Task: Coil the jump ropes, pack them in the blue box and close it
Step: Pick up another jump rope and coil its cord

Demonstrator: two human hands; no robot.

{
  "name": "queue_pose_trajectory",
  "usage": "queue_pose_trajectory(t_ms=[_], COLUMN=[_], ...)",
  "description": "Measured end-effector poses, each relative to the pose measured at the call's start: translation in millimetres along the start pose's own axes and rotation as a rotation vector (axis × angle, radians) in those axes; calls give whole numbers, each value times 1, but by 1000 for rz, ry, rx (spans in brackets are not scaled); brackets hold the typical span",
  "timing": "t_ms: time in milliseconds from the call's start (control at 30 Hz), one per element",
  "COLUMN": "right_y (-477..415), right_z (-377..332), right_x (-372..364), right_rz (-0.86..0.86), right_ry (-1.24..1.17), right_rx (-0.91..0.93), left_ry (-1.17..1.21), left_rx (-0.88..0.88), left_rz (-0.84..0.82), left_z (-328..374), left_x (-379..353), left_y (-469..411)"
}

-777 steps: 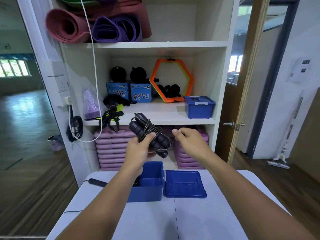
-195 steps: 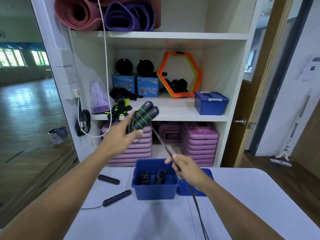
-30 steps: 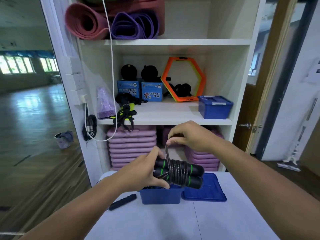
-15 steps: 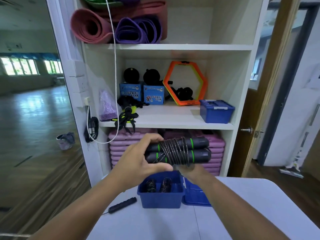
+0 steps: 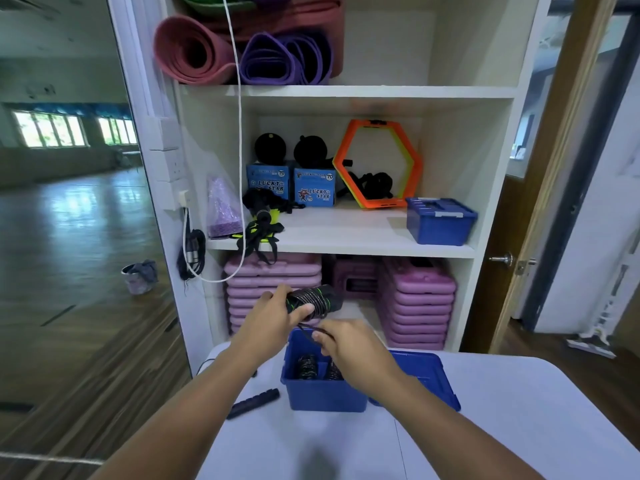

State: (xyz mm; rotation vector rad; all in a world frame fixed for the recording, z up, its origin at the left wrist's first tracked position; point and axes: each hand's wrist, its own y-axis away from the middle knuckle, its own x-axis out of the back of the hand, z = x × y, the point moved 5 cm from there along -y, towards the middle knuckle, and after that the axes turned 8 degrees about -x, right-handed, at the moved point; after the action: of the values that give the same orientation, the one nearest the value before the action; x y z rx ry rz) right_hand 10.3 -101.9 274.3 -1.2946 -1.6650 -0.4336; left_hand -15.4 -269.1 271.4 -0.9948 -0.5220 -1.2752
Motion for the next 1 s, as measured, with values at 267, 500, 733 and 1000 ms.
queue_pose_trajectory(t_ms=[267, 500, 733, 1000], right_y=[-8, -5, -15, -15], right_z=[2, -5, -3, 2], right_x=[37, 43, 51, 56], right_rz=[-93, -213, -126, -378], right_ry=[-337, -1028, -804, -507], right_rx=[-71, -373, -194, -73], left_ry=[-60, 18, 88, 117], left_rx=[-150, -229, -302, -318], left_rz=[-70, -20, 14, -34], left_z=[24, 41, 44, 48], left_x=[4, 7, 8, 27], left_y=[11, 20, 30, 36])
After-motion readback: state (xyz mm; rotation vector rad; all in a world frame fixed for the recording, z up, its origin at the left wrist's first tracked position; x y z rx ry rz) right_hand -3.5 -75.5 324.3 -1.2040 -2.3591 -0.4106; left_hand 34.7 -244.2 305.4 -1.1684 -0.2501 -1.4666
